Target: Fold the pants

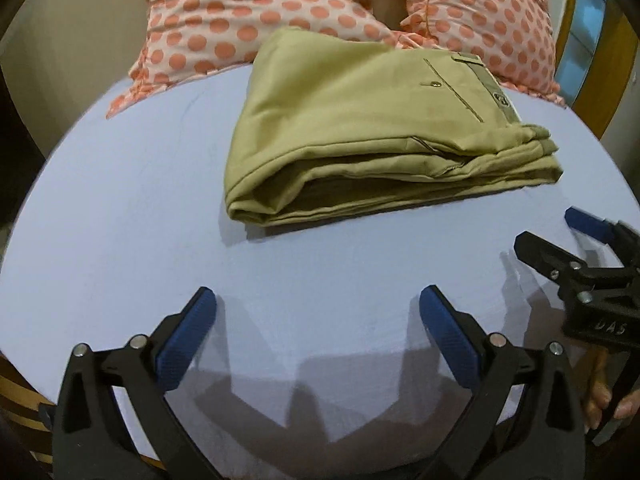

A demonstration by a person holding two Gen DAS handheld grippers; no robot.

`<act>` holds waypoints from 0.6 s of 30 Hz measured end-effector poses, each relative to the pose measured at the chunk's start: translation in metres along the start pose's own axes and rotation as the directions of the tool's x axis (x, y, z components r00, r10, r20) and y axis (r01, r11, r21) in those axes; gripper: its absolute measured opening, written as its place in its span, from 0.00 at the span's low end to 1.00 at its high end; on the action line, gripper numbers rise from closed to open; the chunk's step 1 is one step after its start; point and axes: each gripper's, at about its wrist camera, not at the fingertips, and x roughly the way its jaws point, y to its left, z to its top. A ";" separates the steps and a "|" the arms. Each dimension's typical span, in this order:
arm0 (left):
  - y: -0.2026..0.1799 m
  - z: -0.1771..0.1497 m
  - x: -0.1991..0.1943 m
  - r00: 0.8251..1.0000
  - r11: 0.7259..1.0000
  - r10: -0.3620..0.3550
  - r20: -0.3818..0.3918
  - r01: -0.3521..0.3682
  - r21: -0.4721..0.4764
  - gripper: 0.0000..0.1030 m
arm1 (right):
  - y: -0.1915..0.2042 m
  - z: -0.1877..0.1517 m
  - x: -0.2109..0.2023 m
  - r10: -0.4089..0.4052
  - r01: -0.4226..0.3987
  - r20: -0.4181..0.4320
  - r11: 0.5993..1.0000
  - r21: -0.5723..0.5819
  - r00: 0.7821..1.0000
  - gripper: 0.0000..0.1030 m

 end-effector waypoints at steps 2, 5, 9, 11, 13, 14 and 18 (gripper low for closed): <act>0.001 -0.003 -0.001 1.000 1.000 -0.007 0.014 0.007 -0.001 0.98 | 0.005 -0.002 0.002 -0.033 0.033 -0.003 0.999 -0.025 0.999 0.99; 0.003 -0.006 0.000 0.999 1.000 -0.011 0.034 0.011 0.000 0.98 | 0.005 -0.006 0.000 -0.035 0.035 0.020 0.999 -0.019 0.999 0.99; 0.002 -0.007 -0.001 0.999 1.000 -0.007 0.049 0.007 -0.004 0.98 | 0.005 -0.011 -0.001 -0.042 0.043 0.055 0.999 -0.012 0.998 0.99; 0.002 -0.007 -0.001 0.998 1.000 -0.007 0.055 0.007 -0.002 0.98 | 0.005 -0.010 -0.001 -0.046 0.046 0.053 0.999 -0.009 0.998 0.99; 0.003 -0.007 -0.001 0.998 1.000 -0.007 0.056 0.007 0.000 0.98 | 0.005 -0.009 -0.002 -0.047 0.048 0.050 0.999 -0.009 0.998 0.99; 0.003 -0.006 -0.001 0.998 1.000 -0.007 0.055 0.007 0.000 0.98 | 0.005 -0.009 -0.002 -0.046 0.047 0.050 0.999 -0.010 0.998 0.99; 0.003 -0.007 -0.001 0.998 1.000 -0.007 0.056 0.007 -0.001 0.98 | 0.005 -0.009 -0.001 -0.047 0.047 0.049 0.999 -0.009 0.998 0.99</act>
